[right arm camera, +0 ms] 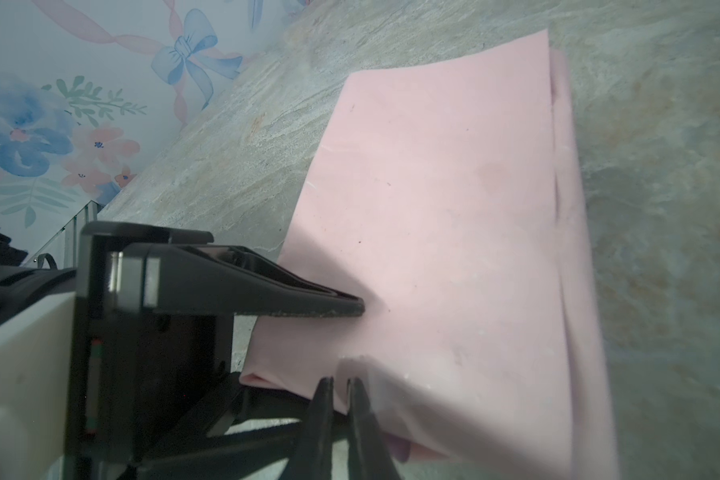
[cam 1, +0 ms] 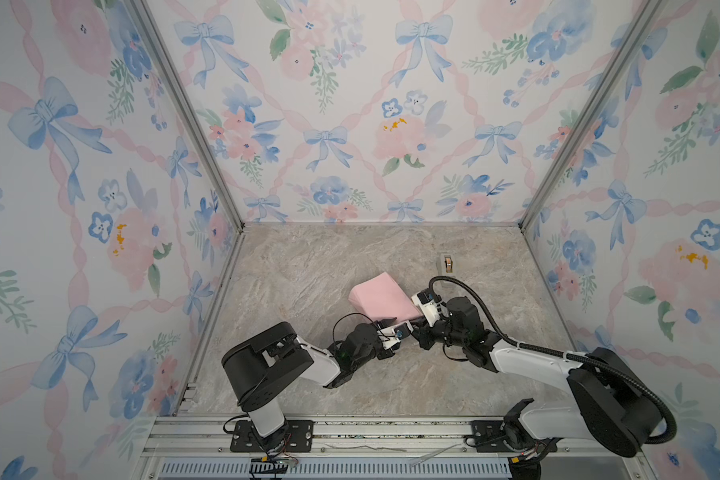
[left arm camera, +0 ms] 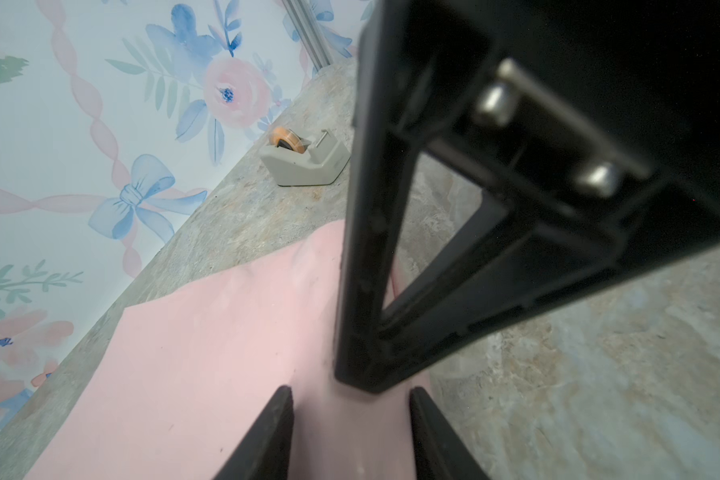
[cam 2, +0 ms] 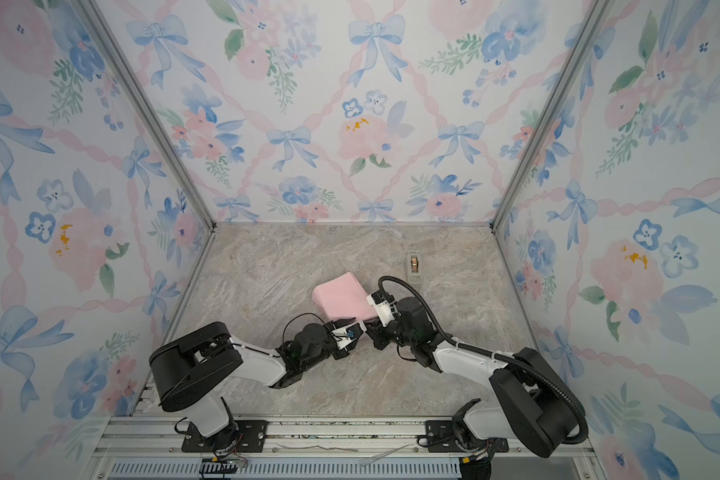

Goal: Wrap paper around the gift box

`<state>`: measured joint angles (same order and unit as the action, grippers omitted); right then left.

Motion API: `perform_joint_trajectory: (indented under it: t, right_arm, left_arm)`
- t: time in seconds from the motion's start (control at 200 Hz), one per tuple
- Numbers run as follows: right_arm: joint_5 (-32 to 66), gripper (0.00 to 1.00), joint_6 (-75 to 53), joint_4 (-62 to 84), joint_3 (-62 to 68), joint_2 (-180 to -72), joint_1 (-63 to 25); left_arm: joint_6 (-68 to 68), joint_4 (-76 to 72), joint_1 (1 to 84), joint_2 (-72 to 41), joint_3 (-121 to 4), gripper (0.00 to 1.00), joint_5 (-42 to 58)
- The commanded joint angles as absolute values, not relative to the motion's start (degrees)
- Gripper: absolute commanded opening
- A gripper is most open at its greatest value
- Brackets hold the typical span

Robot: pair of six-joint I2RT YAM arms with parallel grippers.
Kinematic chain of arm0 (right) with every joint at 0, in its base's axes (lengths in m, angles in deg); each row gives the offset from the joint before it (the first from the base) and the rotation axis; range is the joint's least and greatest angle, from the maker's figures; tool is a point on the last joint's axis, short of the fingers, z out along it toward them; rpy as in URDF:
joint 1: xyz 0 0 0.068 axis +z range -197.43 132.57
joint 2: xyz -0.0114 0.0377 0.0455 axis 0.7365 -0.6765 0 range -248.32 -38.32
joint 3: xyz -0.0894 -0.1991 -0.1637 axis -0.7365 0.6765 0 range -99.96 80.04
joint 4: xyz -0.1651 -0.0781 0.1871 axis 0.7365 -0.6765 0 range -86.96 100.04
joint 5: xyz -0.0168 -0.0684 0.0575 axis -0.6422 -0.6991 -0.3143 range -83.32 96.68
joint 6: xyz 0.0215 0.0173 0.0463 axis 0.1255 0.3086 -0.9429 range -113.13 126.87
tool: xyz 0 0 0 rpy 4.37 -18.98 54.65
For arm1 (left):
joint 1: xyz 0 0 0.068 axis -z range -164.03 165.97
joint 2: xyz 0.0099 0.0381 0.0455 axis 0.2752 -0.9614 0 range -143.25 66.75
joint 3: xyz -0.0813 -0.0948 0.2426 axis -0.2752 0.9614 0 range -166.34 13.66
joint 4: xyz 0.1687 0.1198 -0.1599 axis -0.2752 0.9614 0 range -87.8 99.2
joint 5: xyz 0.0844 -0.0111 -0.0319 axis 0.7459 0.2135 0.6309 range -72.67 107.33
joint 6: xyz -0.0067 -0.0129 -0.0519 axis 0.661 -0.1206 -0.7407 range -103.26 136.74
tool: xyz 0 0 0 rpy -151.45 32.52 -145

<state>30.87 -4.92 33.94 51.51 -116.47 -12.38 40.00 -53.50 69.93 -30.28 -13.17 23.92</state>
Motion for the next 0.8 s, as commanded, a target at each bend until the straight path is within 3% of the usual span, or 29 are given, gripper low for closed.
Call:
perform_joint_trajectory:
  t: [0.0,0.79]
  right_arm:
    - [31.0,0.13,-3.9,35.3,49.3,-118.6,-11.8]
    - [18.2,0.29,6.4,26.9,47.7,-120.8,-9.8]
  left_arm:
    - [38.8,-50.9,69.7,-30.9,-12.9,0.47,24.1]
    - [38.9,-51.0,69.6,-30.4,-12.9,0.47,23.7]
